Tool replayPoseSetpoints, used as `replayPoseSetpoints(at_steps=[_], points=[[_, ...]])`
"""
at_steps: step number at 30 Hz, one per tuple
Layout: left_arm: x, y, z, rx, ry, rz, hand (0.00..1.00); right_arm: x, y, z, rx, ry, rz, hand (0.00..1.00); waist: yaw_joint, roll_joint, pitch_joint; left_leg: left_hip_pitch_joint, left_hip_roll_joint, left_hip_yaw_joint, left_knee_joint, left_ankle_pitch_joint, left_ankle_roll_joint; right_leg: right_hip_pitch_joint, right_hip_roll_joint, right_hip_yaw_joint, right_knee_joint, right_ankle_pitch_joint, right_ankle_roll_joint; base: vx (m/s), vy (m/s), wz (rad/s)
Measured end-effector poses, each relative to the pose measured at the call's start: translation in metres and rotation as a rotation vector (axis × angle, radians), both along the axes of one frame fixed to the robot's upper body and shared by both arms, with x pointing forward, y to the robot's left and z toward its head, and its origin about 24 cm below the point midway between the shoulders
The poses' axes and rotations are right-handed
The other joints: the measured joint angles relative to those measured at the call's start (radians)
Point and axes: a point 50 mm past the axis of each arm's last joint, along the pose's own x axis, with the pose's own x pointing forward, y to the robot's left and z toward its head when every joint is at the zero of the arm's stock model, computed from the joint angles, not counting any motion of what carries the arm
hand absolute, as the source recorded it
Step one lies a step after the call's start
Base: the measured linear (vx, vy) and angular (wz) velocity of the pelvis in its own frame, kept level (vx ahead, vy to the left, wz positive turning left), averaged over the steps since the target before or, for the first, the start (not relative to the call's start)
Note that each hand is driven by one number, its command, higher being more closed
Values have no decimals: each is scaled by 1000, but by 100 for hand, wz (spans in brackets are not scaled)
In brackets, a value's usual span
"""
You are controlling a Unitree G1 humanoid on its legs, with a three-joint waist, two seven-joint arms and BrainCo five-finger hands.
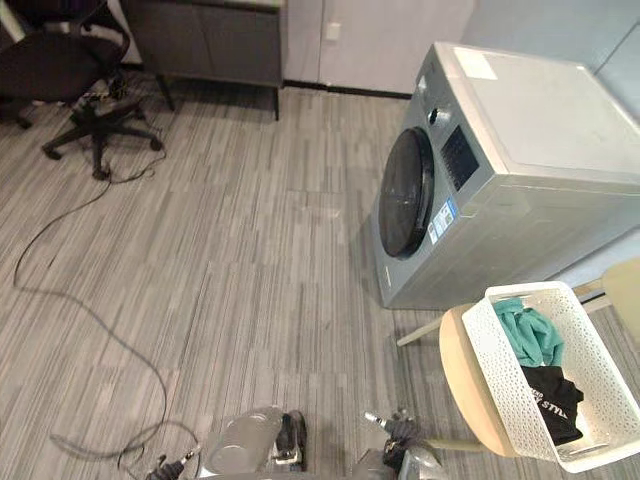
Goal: Pick up the laundry basket with both hands and put the clothes into the washing machine.
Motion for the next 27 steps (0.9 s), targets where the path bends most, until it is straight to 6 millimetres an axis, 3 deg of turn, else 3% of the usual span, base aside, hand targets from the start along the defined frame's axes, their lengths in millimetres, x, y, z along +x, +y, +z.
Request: replayPoseSetpoints(at_steps=[1,3,5,6,7,8,9,10,12,13,14,15,16,17,18,19,20,22,23,24,25,26,27], points=[[-2,1,1,6,-3,3,0,2,0,1,-3,-6,7,0,2,-1,-1,53,-4,18,-47,3,-3,-36,17,1,15,0,0,180,171,-41],[0,1,2,7,-14,4,0,5,-1,2,-6,-17,9,0,-3,10,-5,96,-9,42,-104,25,12,-79,75,-15,-114,-3,4,169,163,-39],[8,-5,2,-6,-37,-6,0,7,-7,4,-20,-29,-1,0,-17,39,-9,114,-10,48,-149,38,13,-109,143,-46,-354,2,2,163,178,-18],[18,-15,2,-30,-60,-16,0,10,-14,7,-29,-43,-24,0,-25,60,-2,127,-10,49,-164,48,-35,-111,196,-51,-584,52,-5,164,190,0],[22,-17,2,-33,-70,-27,0,11,-11,7,-22,-49,-31,0,-25,56,0,115,-20,40,-127,48,-128,-112,197,-50,-677,90,-26,190,194,36],[33,-7,8,3,-116,-30,0,8,-4,5,6,-34,-62,0,-21,-11,8,4,-7,-20,151,-61,-31,-135,120,-38,-766,201,-60,90,63,52],[38,-3,12,25,-147,-34,0,7,-6,5,-7,-42,-98,0,-15,-2,3,-16,74,-51,234,-101,16,-146,101,-68,-722,251,-25,121,76,34],[42,1,13,36,-146,-31,0,9,-17,8,-24,-47,-115,0,8,35,22,30,164,-85,191,-145,-125,-137,136,-91,-659,275,12,163,195,-19],[34,3,11,34,-121,-32,0,6,-2,5,24,-46,-93,0,13,-5,5,117,150,-72,87,-129,-136,-96,111,-116,-646,259,2,245,162,-17],[34,-6,8,5,-113,-31,0,-1,3,3,33,-37,-109,0,10,-1,1,193,150,-60,-1,-110,-169,-58,128,-140,-632,252,-4,319,-92,1],[28,-11,6,-10,-102,-17,0,-1,4,3,39,-43,-109,0,2,7,-10,218,166,-40,11,-87,-210,-22,144,-168,-634,237,-11,397,-158,-13],[30,-9,8,-3,-117,2,0,-1,8,3,48,-44,-102,0,-11,4,-20,129,207,-44,213,-31,-225,7,168,-196,-648,210,-16,316,-165,-21],[32,-10,8,-5,-122,3,0,-1,8,3,50,-42,-99,0,-9,14,-21,83,237,-45,333,13,-197,22,186,-197,-660,181,-53,282,-153,-56],[31,-15,6,-23,-113,15,0,0,6,4,40,-48,-94,0,7,60,-29,49,314,-32,469,82,-137,51,231,-182,-672,177,-55,301,-73,-91],[24,-15,4,-28,-92,18,0,0,9,4,44,-47,-79,0,5,69,-36,41,346,-6,514,146,-125,72,257,-145,-687,169,-57,442,-17,-114],[19,-14,3,-27,-70,20,0,-1,12,3,51,-41,-78,0,1,54,-49,26,359,9,553,278,-105,105,272,-111,-744,167,-64,481,2,-91],[21,-13,3,-28,-73,15,0,0,16,3,61,-38,-69,0,3,37,-49,-5,363,7,588,187,-115,126,278,-71,-787,176,-58,403,-16,-70],[20,-9,3,-19,-69,16,0,-6,14,-1,56,1,-52,0,4,23,-42,-32,365,-17,519,65,-157,161,286,-18,-831,193,-44,362,12,-73],[17,-8,3,-15,-63,19,0,-6,13,-1,55,5,-50,0,3,22,-41,-33,362,-31,467,43,-167,176,286,0,-839,196,-41,427,107,-102],[11,-7,2,-14,-49,24,0,-6,13,-2,54,9,-48,0,3,16,-38,-33,343,-81,300,21,-198,202,279,52,-845,197,-38,336,145,-84],[8,-7,2,-14,-42,27,0,-7,13,-2,55,10,-49,0,3,16,-38,-34,332,-116,216,25,-204,206,276,71,-843,197,-37,277,218,-110],[6,-7,2,-14,-37,30,0,-9,14,-3,54,12,-47,0,2,16,-39,-31,311,-201,32,50,-231,207,266,105,-837,186,-1,226,291,-97],[5,-9,1,-20,-36,34,0,-9,9,-2,40,7,-44,0,-2,48,-45,-27,307,-292,-123,150,-253,199,271,131,-822,166,49,194,312,-91]])
